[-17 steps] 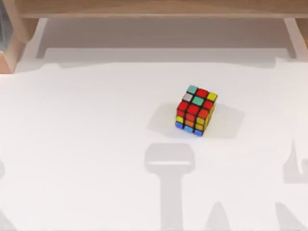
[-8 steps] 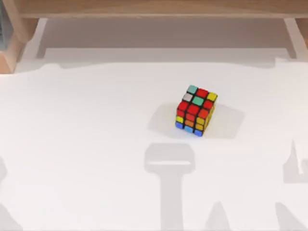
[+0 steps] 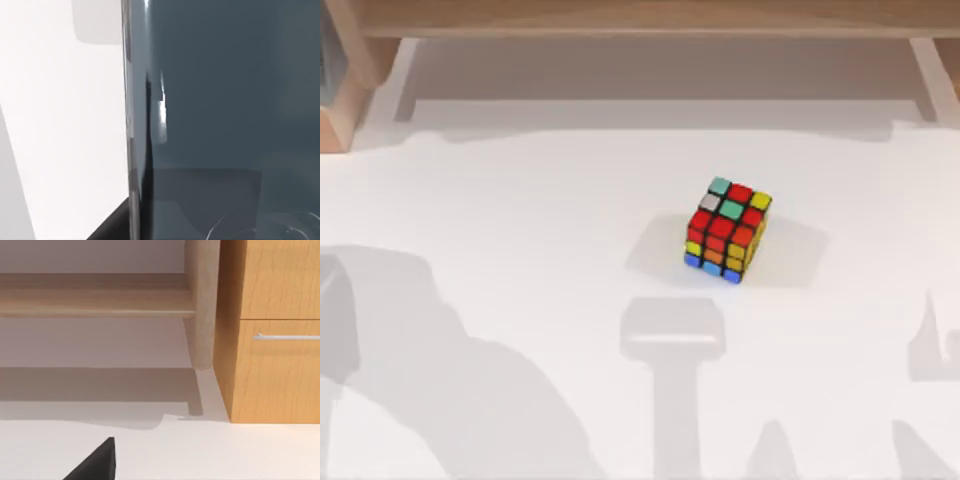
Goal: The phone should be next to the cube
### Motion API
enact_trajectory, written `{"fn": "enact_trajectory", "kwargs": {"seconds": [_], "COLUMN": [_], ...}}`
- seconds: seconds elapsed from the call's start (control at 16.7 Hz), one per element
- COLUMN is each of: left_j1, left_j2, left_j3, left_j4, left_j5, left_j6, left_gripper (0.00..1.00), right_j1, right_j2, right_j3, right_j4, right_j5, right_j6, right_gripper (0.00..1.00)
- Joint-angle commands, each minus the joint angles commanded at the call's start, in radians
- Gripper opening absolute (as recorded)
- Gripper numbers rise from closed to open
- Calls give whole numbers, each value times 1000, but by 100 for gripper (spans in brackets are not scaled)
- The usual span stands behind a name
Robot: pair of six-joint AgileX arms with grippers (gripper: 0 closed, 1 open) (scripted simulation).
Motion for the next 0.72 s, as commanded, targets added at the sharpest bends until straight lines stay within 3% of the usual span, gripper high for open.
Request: {"fn": "enact_trajectory", "kwargs": {"seconds": [0.72], "left_j1": [-438], "left_j2": [95], "left_j3": [387], "left_j4": [-213], "left_j5": [-6], "left_j6": [-484], "left_gripper": [0], "right_j1": [0], "right_j2": [0], "right_j3": [0], "right_j4": [0], "right_j5": [0], "right_j6": [0], "right_gripper": [100]}}
